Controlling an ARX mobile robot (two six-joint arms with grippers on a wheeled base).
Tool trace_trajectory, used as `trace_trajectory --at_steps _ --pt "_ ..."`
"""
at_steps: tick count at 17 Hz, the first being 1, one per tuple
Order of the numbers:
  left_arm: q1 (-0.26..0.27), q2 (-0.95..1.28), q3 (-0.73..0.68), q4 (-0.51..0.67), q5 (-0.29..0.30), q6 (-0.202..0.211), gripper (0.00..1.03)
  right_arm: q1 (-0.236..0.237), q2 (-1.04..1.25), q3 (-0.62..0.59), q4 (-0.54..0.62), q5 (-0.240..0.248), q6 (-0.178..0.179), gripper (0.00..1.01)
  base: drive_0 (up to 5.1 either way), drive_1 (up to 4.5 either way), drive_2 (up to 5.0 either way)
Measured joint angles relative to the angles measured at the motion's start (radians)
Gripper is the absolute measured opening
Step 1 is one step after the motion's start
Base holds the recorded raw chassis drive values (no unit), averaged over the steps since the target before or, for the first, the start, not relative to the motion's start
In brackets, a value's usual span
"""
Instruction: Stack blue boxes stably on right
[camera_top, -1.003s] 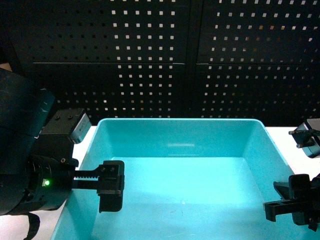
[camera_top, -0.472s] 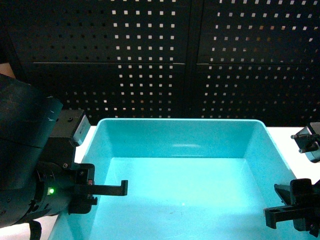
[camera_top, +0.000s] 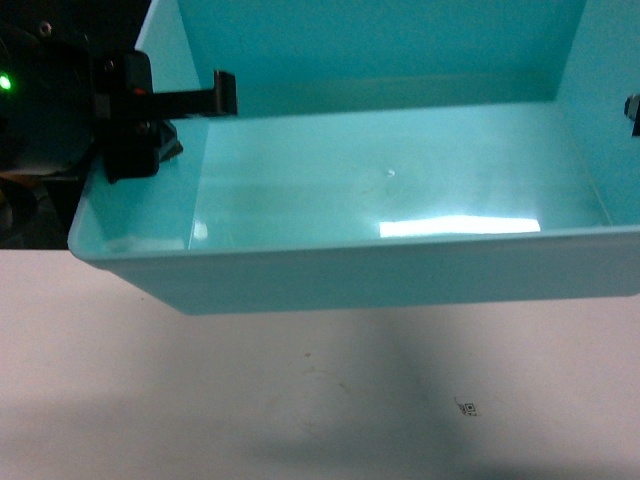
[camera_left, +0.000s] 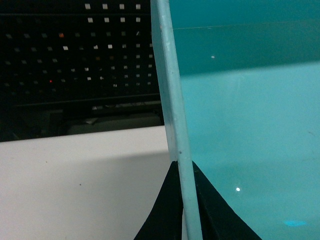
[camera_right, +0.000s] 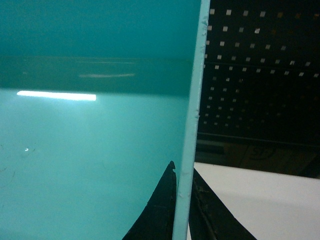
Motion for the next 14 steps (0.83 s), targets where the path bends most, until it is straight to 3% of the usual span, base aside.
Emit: trace_trajectory --at_steps 9,11,14 --pt "0.0 -0.028 0.011 0.014 -0.004 0.008 0.02 0.0 -0.031 0.007 0.005 -0.002 0.0 0.07 0.0 0.0 0.0" --pt "-0.001 -0.03 0.0 0.085 -0.033 0.038 0.02 0.001 -0.033 0.007 0.041 0.008 -0.004 0.07 0.0 0.0 0.0" --pt "-0.003 -0.041 -0.004 0.09 -0.041 0.061 0.02 0.001 -0.043 0.007 0.042 0.008 -0.004 0.07 0.0 0.0 0.0"
